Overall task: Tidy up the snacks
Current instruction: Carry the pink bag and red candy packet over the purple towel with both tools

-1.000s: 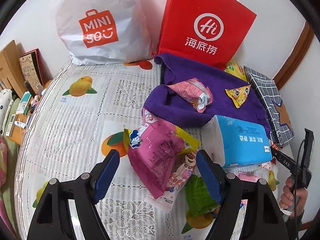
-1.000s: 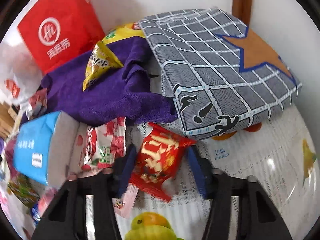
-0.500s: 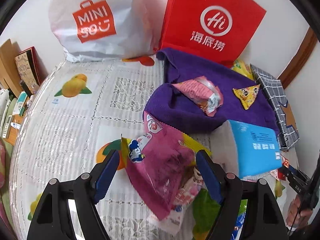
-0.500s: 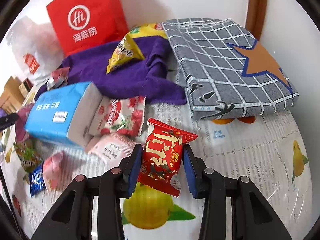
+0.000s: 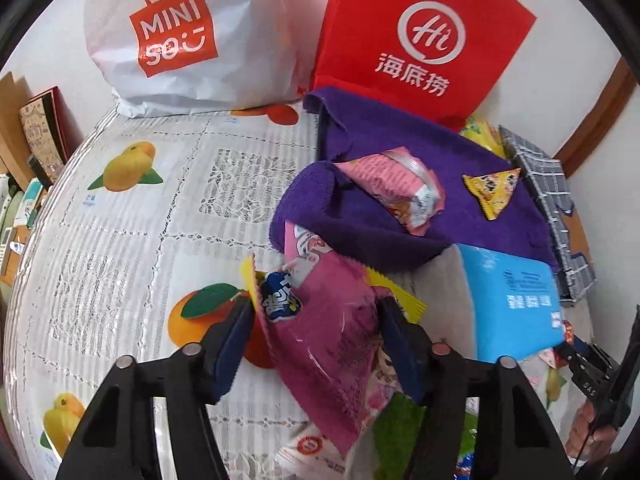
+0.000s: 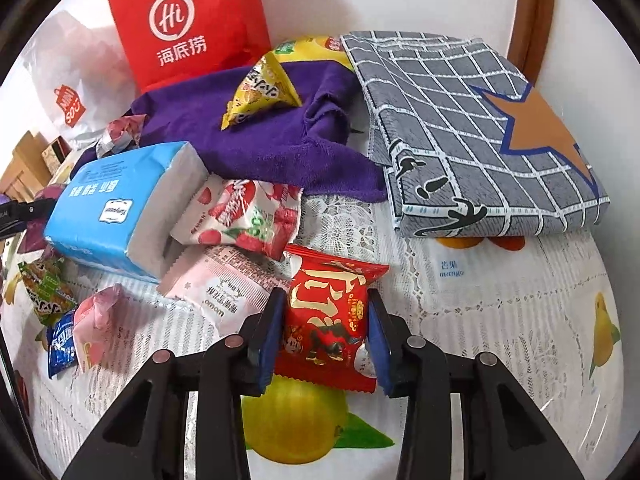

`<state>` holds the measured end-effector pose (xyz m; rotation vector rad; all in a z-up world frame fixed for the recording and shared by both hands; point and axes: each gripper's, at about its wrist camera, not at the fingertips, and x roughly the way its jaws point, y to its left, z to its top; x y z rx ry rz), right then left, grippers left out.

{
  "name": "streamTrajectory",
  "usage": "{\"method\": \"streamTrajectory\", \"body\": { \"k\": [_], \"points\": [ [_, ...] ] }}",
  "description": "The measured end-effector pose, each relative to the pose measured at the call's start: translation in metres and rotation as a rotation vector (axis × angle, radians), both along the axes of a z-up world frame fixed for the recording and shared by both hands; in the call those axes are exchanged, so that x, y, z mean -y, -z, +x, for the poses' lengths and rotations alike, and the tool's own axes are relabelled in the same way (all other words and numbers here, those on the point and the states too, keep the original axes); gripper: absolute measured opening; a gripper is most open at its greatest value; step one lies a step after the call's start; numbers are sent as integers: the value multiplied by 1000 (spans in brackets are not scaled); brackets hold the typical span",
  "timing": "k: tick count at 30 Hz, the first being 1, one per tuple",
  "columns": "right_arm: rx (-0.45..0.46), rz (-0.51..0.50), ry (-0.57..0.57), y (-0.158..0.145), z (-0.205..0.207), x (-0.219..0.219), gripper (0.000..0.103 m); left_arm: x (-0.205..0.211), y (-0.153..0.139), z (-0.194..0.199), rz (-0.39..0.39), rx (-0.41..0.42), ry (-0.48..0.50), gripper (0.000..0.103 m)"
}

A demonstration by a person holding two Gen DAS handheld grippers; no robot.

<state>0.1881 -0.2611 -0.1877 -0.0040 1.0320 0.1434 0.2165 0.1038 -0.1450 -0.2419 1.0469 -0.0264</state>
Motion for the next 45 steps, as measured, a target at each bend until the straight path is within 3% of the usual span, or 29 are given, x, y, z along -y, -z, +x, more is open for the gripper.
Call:
{"method": "streamTrajectory", "body": {
  "k": [12, 25, 36, 45],
  "points": [
    [57, 14, 8, -28, -35, 4, 39, 11, -34, -45, -11, 65, 37, 54],
    [121, 6, 45, -72, -75, -8, 39, 60, -65, -92, -55, 124, 148, 54],
    [166, 27, 25, -109, -76, -35, 39, 80, -98, -97, -67, 180, 214, 54],
    [178, 37, 16, -126, -57, -48, 39, 86, -114, -75, -47, 194, 231, 54]
  ]
}}
